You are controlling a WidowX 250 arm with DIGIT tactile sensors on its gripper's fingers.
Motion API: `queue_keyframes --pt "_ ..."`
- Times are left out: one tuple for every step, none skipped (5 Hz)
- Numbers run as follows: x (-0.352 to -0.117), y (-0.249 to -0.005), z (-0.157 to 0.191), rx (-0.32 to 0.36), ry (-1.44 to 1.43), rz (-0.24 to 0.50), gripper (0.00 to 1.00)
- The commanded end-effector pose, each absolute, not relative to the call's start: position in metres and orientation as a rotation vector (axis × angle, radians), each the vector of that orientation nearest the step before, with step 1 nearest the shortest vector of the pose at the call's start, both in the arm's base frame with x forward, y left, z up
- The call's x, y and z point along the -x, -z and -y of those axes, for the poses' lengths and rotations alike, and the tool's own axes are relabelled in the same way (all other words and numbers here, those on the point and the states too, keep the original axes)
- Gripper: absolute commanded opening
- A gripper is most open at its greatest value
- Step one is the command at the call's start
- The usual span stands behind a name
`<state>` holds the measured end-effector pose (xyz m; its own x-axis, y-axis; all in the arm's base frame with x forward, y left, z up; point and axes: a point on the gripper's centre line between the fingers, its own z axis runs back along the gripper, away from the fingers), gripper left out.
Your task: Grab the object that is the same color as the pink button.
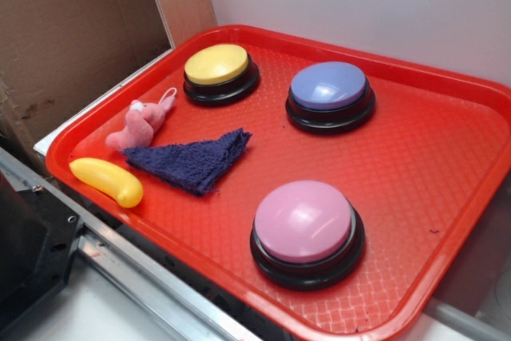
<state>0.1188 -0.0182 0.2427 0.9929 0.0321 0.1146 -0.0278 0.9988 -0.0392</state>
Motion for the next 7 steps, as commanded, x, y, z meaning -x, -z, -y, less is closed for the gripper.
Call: queue_keyframes --pt "-0.119 -0.243 0.018 0.038 -0.030 0.115 1.00" --pt "-0.124 -0.225 0.005 0.082 -0.171 0.190 1.00" --pt "-0.132 -0.193 -0.005 0.129 -0.318 0.221 1.00" --pt "-0.146 -0.147 -0.013 0.087 -0.530 0.228 1.00" --pt "-0.159 -0.111 -0.027 0.079 -0.679 0.254 1.00" --pt "-0.172 -0.084 -0.040 0.018 -0.753 0.252 1.00" --pt "-0.183 -0.061 -0.049 -0.049 -0.797 0.249 1.00"
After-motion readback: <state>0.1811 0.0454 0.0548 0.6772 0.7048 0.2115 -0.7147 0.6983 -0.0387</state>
